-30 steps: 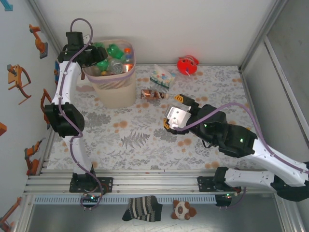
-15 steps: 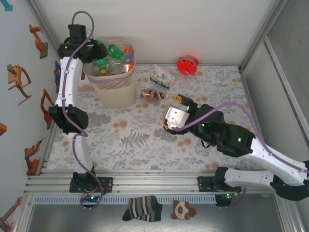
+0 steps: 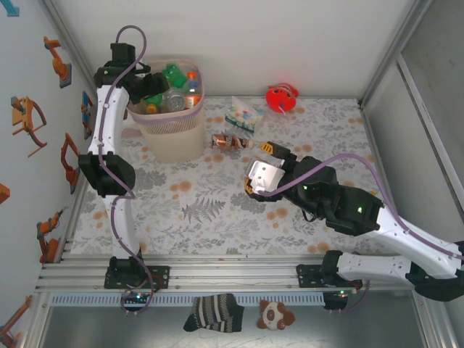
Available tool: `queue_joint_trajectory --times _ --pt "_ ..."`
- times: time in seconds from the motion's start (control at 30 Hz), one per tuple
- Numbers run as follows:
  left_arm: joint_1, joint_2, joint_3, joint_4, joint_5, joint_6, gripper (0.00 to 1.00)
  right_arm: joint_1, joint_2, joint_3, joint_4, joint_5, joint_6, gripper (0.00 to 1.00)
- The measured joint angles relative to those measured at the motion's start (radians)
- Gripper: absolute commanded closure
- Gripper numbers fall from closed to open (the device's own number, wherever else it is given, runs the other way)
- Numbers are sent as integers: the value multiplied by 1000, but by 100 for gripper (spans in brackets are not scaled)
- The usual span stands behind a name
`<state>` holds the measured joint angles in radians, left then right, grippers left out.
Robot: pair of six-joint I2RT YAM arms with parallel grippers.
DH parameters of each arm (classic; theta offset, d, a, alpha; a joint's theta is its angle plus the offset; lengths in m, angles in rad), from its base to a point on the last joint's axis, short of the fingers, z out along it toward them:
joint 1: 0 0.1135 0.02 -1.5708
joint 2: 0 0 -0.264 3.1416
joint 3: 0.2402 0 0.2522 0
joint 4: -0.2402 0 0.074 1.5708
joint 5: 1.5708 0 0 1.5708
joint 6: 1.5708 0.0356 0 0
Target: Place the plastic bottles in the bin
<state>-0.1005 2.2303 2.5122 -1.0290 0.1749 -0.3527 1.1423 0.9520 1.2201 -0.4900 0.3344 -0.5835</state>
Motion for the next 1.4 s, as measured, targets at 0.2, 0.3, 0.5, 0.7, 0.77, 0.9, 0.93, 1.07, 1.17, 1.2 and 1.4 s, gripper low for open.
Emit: queue_joint_trajectory --times 0.2,0.3,0.5,0.7,0.77,0.9,0.93,1.07,1.17,1.2,1.4 --pt "-2 -15 0 5 41 1 17 0 2 0 0 -1 0 17" --pt "-2 -39 0 8 57 1 17 0 2 0 0 -2 0 17" --pt "-2 -80 0 26 90 1 18 0 2 0 0 -4 0 17" --pt "-3 -82 0 16 78 2 12 0 2 0 0 -4 0 17" --pt "-4 -82 0 9 51 3 11 0 2 0 0 -4 0 17" --pt "-4 -82 0 -6 4 10 11 0 1 0 0 -4 1 17" --pt "-4 -82 0 -9 -5 11 11 0 1 0 0 -4 1 17" --pt "-4 -82 0 -17 -31 20 12 0 1 0 0 -5 1 17" --pt "-4 -82 0 -19 -43 27 12 0 2 0 0 -6 0 17" --pt "-4 -82 0 -20 -45 28 12 0 2 0 0 -7 1 17" --pt "-6 -105 0 -25 -51 51 13 0 16 0 9 1 19 15"
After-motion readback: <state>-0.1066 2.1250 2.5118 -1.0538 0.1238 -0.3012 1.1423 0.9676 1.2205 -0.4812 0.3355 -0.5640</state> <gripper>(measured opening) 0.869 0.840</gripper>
